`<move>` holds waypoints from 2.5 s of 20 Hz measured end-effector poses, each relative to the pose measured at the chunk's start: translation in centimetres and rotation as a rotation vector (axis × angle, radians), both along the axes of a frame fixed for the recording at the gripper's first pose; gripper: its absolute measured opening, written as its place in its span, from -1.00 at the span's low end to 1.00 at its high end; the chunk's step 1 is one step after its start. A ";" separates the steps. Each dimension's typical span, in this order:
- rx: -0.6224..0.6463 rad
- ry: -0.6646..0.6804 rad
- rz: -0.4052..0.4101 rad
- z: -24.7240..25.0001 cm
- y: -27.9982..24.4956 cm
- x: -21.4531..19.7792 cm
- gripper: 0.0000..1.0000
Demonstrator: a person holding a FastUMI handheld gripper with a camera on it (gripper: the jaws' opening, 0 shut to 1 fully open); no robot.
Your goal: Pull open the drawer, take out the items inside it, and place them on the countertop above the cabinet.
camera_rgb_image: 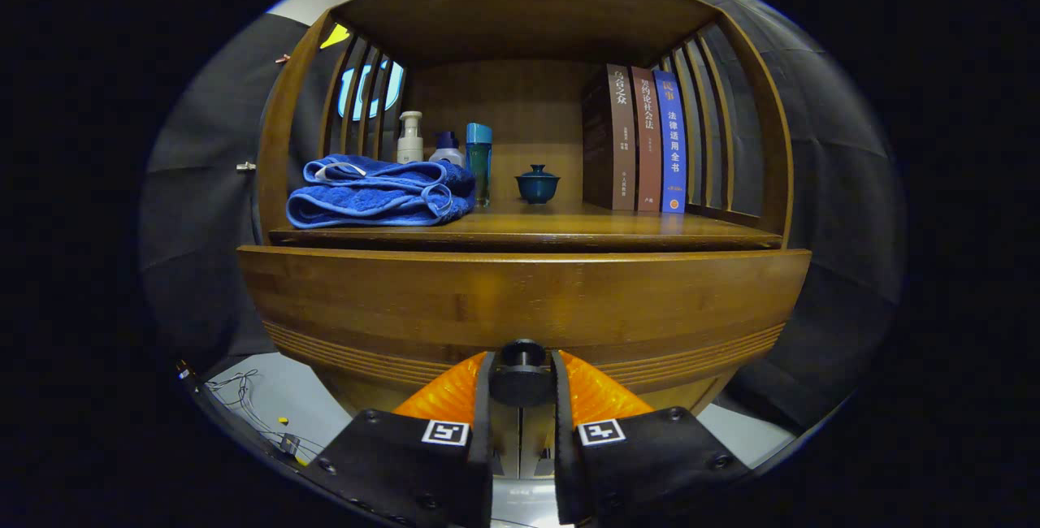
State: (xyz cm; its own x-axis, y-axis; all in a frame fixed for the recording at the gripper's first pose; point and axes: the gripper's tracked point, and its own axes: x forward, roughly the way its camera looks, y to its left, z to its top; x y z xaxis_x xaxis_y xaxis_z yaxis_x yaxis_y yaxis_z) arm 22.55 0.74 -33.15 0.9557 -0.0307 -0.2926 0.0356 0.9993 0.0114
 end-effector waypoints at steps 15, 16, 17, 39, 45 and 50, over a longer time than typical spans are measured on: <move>0.029 0.004 0.000 1.1 -0.1 -9.6 -0.31; 0.032 0.004 0.000 1.1 -0.1 -9.9 -0.32; 0.032 0.007 0.000 1.0 -0.1 -10.3 -0.32; -0.065 0.003 0.037 7.6 -2.0 -13.9 0.98; 0.082 0.086 0.038 15.2 -2.8 -11.0 0.98; 0.001 0.250 0.106 16.3 -2.6 -5.9 0.98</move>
